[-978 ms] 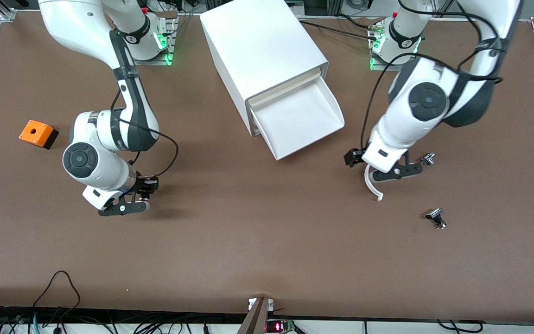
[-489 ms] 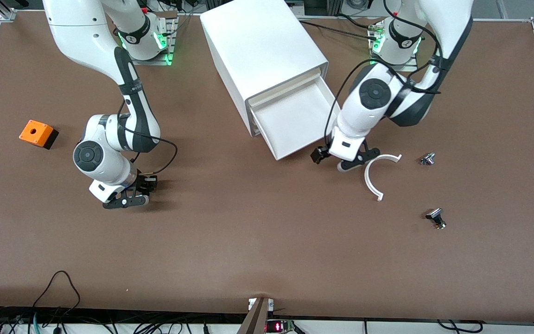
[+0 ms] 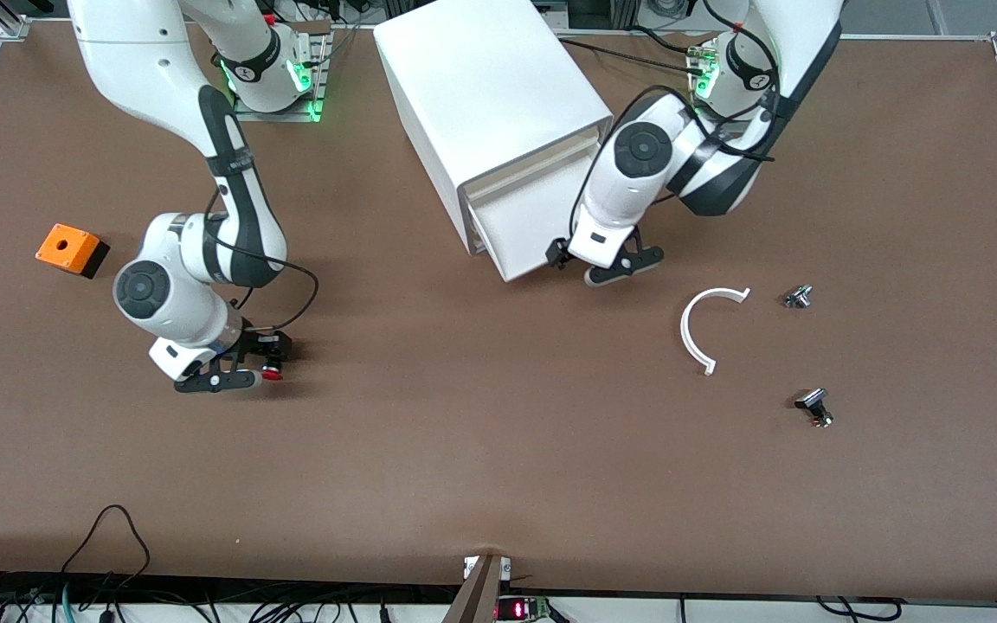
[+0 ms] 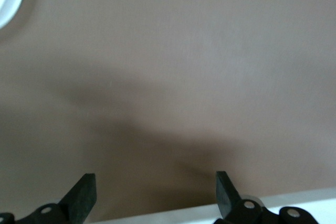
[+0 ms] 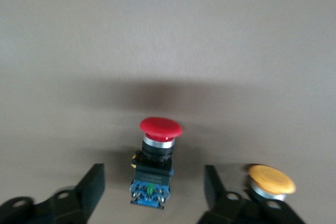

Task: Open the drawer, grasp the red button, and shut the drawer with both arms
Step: 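Push the drawer shut with the left gripper while the right gripper sets the button down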

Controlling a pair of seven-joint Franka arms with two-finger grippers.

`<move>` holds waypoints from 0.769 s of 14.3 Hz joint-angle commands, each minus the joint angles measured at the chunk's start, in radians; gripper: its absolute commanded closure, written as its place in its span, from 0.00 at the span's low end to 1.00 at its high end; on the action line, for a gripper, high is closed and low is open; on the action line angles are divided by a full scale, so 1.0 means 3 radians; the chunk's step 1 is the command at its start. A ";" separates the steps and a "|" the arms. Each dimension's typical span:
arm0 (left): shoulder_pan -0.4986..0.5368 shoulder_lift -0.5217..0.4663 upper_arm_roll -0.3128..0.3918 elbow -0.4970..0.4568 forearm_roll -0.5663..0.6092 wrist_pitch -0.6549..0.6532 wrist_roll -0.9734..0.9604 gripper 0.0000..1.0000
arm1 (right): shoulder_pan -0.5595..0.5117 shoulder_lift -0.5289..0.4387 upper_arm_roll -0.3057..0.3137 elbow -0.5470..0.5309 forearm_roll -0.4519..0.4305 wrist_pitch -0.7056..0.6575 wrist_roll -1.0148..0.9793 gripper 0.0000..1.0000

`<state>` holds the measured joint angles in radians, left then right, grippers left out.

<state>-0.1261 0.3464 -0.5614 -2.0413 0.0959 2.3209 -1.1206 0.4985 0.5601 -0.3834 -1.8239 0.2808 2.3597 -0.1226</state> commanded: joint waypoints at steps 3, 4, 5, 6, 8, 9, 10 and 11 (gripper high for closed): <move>-0.0004 -0.0076 -0.0189 -0.0027 -0.0289 -0.0260 -0.0095 0.00 | -0.0046 -0.0532 -0.0153 0.0260 0.0066 -0.0685 -0.0287 0.01; -0.0009 -0.0071 -0.0240 -0.0022 -0.0345 -0.0316 -0.0089 0.00 | -0.0046 -0.0613 -0.0194 0.0342 0.0046 -0.0854 -0.0287 0.01; 0.0001 -0.0071 -0.0311 -0.0022 -0.0411 -0.0337 -0.0089 0.00 | -0.0041 -0.0695 -0.0230 0.0398 0.0005 -0.1028 -0.0287 0.00; 0.0001 -0.0076 -0.0332 -0.0027 -0.0447 -0.0353 -0.0095 0.00 | -0.0041 -0.0787 -0.0235 0.0439 -0.0076 -0.1212 -0.0261 0.01; -0.0004 -0.0061 -0.0399 -0.0017 -0.0498 -0.0424 -0.0089 0.00 | -0.0015 -0.0915 -0.0256 0.0536 -0.0296 -0.1427 -0.0190 0.01; -0.0009 -0.0050 -0.0414 -0.0022 -0.0554 -0.0424 -0.0089 0.00 | -0.0015 -0.0946 -0.0256 0.0623 -0.0348 -0.1570 -0.0083 0.01; -0.0014 -0.0045 -0.0425 -0.0022 -0.0610 -0.0429 -0.0089 0.00 | -0.0015 -0.0952 -0.0256 0.0750 -0.0394 -0.1784 0.0049 0.00; -0.0014 -0.0040 -0.0445 -0.0027 -0.0621 -0.0429 -0.0095 0.00 | -0.0015 -0.0957 -0.0251 0.0863 -0.0399 -0.1948 0.0152 0.00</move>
<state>-0.1310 0.3460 -0.6809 -2.0419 -0.0569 2.2073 -1.1411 0.4916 0.2720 -0.4610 -1.6323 0.1839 1.8682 -0.1393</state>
